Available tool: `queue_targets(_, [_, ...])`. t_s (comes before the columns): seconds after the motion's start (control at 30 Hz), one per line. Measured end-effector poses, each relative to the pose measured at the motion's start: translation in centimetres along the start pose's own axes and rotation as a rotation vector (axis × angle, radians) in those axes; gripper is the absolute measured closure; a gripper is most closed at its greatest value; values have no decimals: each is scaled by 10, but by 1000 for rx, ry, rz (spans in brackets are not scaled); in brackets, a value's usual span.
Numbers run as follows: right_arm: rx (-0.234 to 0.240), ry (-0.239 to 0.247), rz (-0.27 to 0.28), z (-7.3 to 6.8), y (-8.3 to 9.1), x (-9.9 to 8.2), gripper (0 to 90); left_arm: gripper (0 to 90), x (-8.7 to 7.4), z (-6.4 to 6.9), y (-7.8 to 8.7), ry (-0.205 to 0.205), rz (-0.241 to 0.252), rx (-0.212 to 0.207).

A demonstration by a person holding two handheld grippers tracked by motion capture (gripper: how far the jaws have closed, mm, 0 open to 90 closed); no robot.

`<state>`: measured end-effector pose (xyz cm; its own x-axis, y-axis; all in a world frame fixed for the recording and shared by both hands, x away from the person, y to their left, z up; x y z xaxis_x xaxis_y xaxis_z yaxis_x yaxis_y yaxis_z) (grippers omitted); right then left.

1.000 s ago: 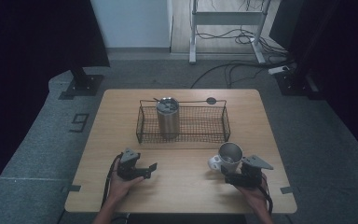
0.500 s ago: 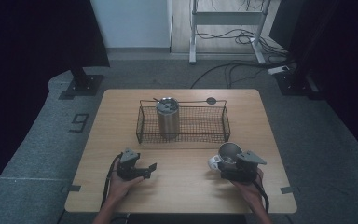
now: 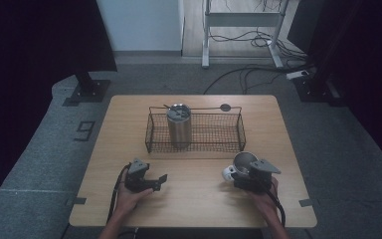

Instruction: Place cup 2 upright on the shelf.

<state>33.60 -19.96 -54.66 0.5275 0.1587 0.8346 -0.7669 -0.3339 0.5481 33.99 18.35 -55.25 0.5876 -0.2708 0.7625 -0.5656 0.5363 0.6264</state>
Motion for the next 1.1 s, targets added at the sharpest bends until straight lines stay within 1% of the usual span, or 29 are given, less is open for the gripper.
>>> queue_targets(0.2, [2,20,-5,1,0,0,74,98,-1,0,-1,-1,-5,2])
queue_targets(0.37, [0,20,-6,1,1,0,76,99,-1,0,-1,0,-4,1])
queue_targets(0.53, [-25,25,-6,3,2,1,77,99,-1,-1,-1,2,-6,1])
queue_targets(0.67, [-13,-2,9,8,6,4,77,99,-1,-1,-2,2,-11,2])
queue_targets(0.87, [-11,-11,31,11,15,10,77,99,-1,-1,-2,5,-13,4])
queue_targets(1.1, [12,-28,53,11,22,18,77,99,-1,-1,-2,11,-13,4])
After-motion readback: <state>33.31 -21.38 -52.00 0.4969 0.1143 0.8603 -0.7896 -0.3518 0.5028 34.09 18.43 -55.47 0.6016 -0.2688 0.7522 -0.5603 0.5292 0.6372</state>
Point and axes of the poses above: each handheld gripper's, and its own axes: y roughly backward along the jaws, x roughly out of its top, z roughly to its right, the point moved 3 cm from there along -y, roughly forward along the jaws, and after that the axes turned 3 degrees about -z, right-handed, at the moved point
